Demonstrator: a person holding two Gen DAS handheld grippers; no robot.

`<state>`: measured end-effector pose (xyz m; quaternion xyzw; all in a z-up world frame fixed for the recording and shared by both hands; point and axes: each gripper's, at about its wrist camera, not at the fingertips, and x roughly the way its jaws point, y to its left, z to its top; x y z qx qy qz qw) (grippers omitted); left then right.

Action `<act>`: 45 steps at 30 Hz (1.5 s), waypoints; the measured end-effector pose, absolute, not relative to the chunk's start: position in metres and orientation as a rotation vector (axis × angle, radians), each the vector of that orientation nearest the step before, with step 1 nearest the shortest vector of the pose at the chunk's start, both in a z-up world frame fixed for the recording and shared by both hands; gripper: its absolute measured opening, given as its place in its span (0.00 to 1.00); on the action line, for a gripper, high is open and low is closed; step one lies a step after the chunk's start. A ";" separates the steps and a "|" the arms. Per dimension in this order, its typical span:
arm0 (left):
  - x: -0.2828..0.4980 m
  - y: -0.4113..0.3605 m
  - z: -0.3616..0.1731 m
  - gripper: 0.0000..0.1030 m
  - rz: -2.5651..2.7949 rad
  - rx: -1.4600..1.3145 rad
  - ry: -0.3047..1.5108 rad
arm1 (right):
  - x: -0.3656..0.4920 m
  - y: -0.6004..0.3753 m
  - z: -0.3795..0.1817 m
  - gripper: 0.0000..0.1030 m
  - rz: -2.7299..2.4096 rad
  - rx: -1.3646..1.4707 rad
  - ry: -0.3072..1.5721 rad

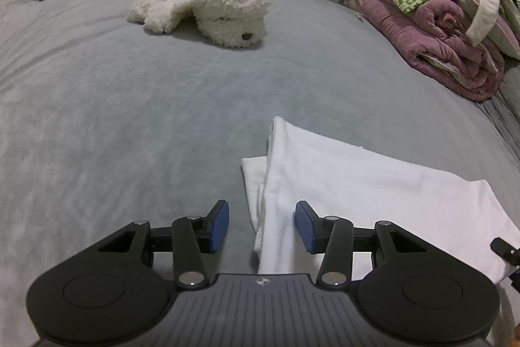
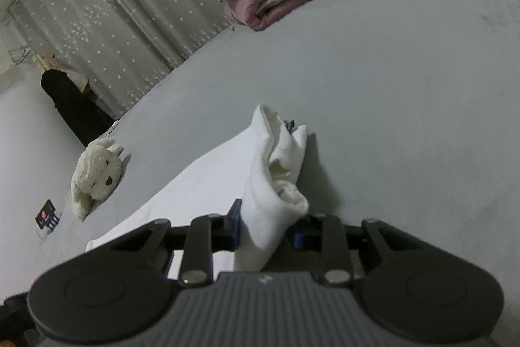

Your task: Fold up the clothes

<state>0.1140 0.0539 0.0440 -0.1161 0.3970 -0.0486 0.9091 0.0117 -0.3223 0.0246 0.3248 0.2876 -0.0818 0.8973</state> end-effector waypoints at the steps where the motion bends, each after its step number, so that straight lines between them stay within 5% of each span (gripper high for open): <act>1: 0.112 0.051 0.045 0.43 -0.104 -0.220 0.809 | 0.011 -0.321 0.026 0.24 -0.170 0.661 0.591; 11: 0.089 0.002 0.068 0.43 -0.176 -0.035 0.686 | 0.012 -0.320 0.030 0.24 -0.171 0.654 0.590; 28: 0.076 -0.125 0.032 0.42 -0.231 0.314 0.593 | 0.011 -0.330 0.026 0.24 -0.167 0.716 0.612; 45: 0.199 -0.135 0.038 0.44 -0.211 0.113 0.868 | 0.011 -0.332 0.021 0.25 -0.169 0.727 0.632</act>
